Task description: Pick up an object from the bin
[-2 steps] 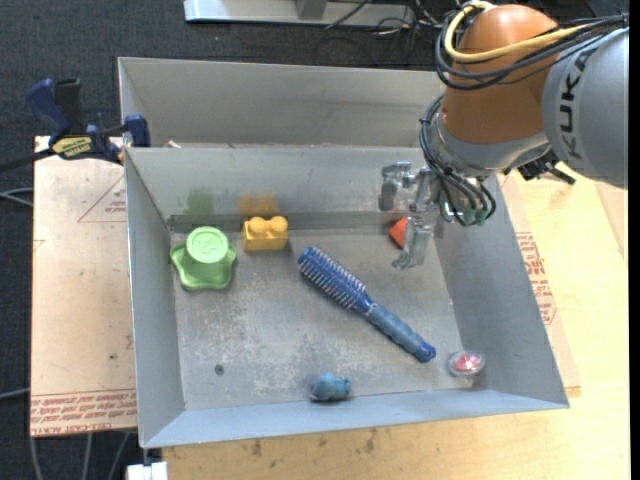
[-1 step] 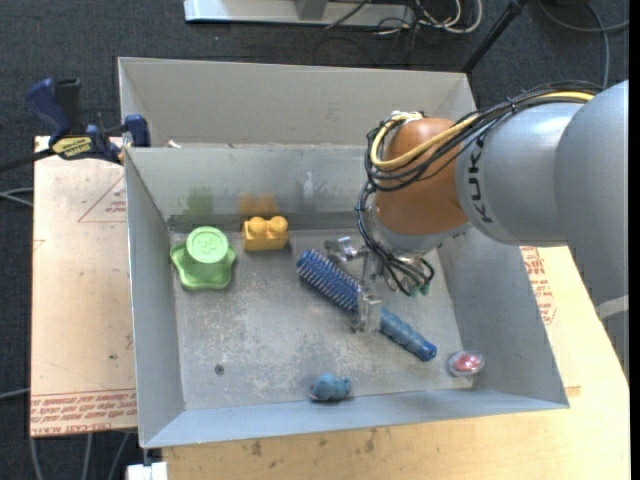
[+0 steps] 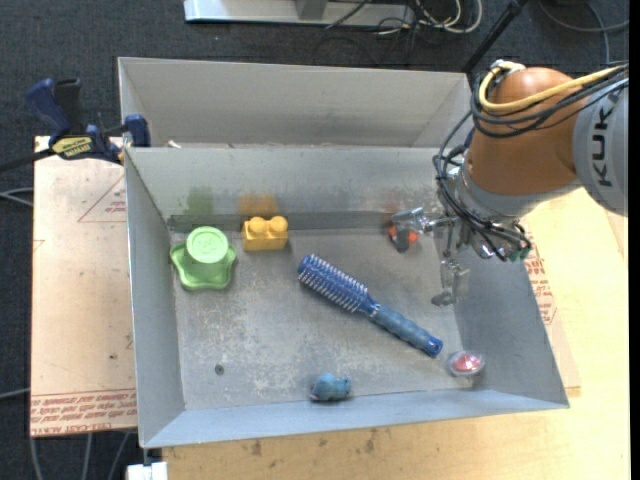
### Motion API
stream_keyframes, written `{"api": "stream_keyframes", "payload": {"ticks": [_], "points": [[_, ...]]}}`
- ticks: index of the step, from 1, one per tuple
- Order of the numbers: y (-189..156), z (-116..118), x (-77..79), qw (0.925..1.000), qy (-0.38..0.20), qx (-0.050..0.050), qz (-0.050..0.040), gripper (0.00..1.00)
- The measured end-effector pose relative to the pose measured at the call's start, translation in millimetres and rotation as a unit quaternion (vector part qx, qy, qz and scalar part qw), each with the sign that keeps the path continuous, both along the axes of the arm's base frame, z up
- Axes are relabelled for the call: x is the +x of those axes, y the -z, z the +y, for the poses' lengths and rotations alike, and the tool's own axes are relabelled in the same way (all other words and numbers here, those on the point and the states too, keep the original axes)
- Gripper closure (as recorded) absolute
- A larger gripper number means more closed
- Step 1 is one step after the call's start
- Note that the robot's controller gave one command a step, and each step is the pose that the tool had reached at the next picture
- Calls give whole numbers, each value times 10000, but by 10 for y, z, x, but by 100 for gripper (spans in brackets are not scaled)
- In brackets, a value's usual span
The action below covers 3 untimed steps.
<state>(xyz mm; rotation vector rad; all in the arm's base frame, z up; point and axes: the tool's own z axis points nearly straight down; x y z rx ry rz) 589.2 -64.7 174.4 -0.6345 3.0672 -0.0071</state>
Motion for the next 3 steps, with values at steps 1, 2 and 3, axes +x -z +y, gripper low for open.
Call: {"api": "stream_keyframes", "payload": {"ticks": [1,2,3], "points": [[980,346,-159,9966,-827,4,48,0],[1018,856,-108,10000,16,11,38,0],[1011,840,425,9992,-390,9,32,0]]}}
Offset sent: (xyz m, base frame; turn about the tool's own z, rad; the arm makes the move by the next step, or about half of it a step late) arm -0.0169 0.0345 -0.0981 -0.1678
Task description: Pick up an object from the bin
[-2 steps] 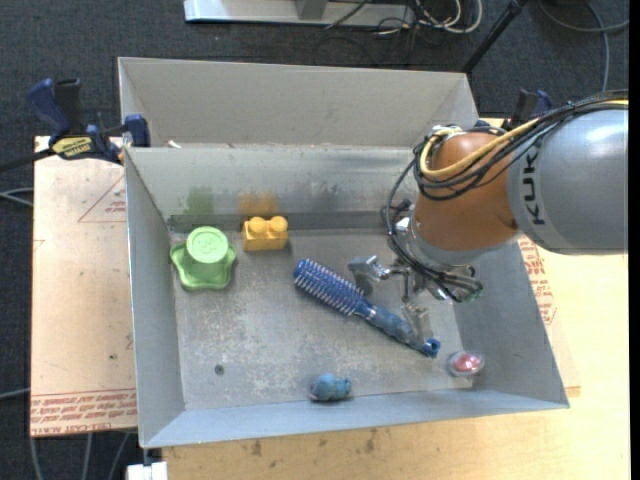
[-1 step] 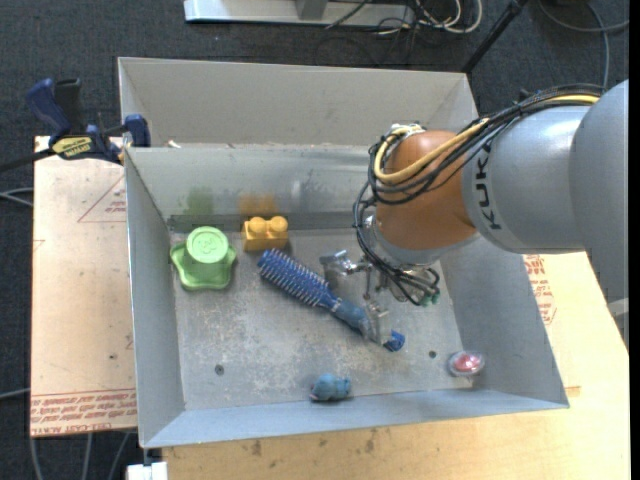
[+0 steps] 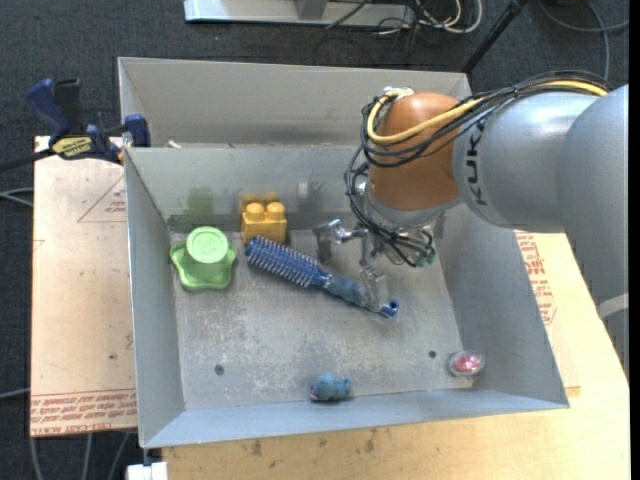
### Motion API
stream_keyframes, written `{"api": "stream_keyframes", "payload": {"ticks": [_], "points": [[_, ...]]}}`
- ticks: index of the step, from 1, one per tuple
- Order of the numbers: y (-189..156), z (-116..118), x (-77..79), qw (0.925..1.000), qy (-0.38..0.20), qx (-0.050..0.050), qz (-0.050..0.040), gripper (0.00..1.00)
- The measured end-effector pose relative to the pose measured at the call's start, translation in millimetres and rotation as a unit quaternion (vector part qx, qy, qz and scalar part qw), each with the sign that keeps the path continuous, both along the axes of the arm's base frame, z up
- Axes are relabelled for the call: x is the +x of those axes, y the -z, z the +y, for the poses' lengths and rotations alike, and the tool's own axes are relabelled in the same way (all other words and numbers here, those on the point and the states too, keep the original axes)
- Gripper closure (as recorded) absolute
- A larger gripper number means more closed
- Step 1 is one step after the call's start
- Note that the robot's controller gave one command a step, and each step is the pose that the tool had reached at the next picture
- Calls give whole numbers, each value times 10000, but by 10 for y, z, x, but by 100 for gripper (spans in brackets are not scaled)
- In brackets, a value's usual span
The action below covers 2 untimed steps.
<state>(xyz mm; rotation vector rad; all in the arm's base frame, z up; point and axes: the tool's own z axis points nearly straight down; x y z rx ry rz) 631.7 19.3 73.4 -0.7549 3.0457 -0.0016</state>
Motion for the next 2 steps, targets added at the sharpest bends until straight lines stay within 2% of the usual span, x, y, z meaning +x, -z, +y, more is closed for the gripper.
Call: {"api": "stream_keyframes", "payload": {"ticks": [1,2], "points": [[-20,0,-785,9991,433,8,43,0],[-20,1,-759,9991,428,9,16,100]]}}
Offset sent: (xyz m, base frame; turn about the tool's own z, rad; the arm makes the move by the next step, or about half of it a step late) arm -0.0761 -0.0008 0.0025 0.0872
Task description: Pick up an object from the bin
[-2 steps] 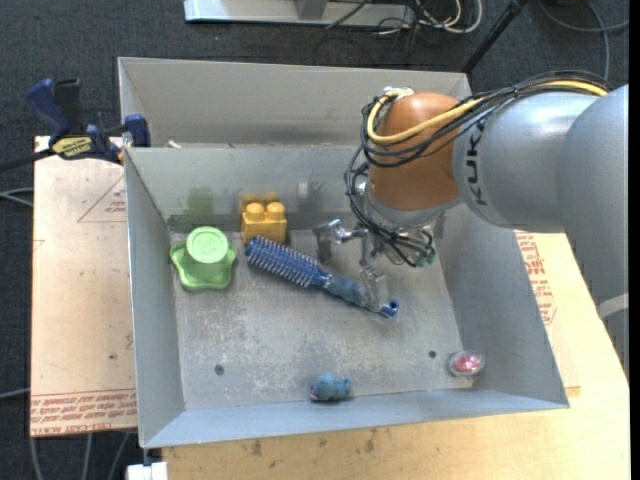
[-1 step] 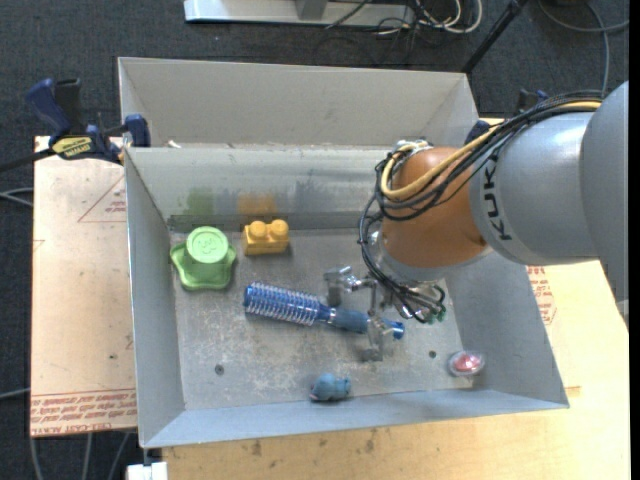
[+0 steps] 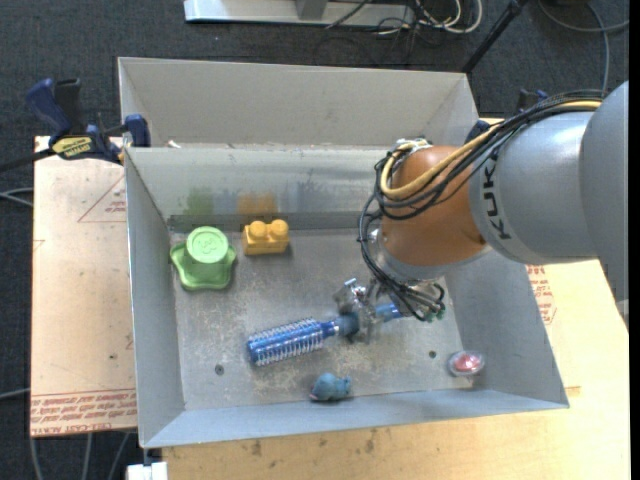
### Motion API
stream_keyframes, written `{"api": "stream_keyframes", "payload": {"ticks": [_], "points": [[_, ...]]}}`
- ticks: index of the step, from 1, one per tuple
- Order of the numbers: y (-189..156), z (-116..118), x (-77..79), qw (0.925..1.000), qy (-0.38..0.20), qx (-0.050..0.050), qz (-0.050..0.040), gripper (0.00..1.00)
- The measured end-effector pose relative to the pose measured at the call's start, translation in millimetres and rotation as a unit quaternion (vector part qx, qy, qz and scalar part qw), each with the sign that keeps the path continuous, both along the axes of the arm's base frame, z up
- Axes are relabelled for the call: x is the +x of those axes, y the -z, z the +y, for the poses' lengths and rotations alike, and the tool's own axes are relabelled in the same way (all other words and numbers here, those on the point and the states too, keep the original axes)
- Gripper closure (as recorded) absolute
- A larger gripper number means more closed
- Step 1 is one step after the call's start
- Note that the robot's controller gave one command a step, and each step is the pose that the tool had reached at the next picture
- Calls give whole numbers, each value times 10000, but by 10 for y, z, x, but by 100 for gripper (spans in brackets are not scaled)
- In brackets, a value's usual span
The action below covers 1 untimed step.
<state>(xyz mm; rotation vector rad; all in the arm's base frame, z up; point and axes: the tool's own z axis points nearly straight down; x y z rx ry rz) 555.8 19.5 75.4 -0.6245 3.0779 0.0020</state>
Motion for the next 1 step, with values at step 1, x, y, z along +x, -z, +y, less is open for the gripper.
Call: {"api": "stream_keyframes", "payload": {"ticks": [1], "points": [[-1803,152,507,9999,128,0,-59,100]]}}
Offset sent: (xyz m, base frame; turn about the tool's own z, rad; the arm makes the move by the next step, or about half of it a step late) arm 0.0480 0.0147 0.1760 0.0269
